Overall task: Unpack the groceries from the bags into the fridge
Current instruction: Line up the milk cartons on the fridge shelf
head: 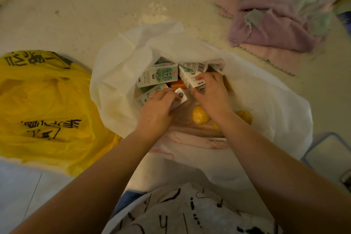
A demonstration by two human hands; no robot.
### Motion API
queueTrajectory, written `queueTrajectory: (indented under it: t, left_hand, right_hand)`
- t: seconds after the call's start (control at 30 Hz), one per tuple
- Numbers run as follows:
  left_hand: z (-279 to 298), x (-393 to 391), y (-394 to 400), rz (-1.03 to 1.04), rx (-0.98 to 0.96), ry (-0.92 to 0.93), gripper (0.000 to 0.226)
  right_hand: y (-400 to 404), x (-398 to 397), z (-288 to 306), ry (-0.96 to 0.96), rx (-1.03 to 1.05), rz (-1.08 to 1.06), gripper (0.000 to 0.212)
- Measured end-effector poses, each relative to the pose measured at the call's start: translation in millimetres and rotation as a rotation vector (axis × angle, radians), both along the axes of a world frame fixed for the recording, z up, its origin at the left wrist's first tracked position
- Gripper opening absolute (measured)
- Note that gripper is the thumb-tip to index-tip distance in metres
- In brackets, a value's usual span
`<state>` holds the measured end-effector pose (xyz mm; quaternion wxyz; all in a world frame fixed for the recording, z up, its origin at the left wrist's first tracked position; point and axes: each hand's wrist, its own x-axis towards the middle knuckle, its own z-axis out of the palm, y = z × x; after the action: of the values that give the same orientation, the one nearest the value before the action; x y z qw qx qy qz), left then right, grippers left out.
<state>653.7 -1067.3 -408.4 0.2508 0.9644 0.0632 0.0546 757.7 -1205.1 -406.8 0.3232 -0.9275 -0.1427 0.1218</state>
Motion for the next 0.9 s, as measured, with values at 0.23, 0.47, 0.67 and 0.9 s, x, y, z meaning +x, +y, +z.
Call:
queueTrajectory:
  t: [0.23, 0.47, 0.67, 0.9]
  left_hand:
    - [14, -11, -3, 0.092, -0.236, -0.124, 0.042]
    - [11, -25, -11, 0.068, -0.267, -0.188, 0.057]
    - [5, -22, 18, -0.045, 0.093, 0.161, 0.062]
    - [-5, -3, 29, -0.015, 0.298, 0.382, 0.058]
  right_hand:
    - [-11, -35, 19, 0.097, 0.081, 0.094, 0.043]
    - [3, -53, 24, 0.114, 0.119, 0.066, 0.063]
    - [-2, -48, 26, -0.036, 0.047, 0.138, 0.064]
    - [-4, -44, 21, -0.062, 0.004, 0.172, 0.066]
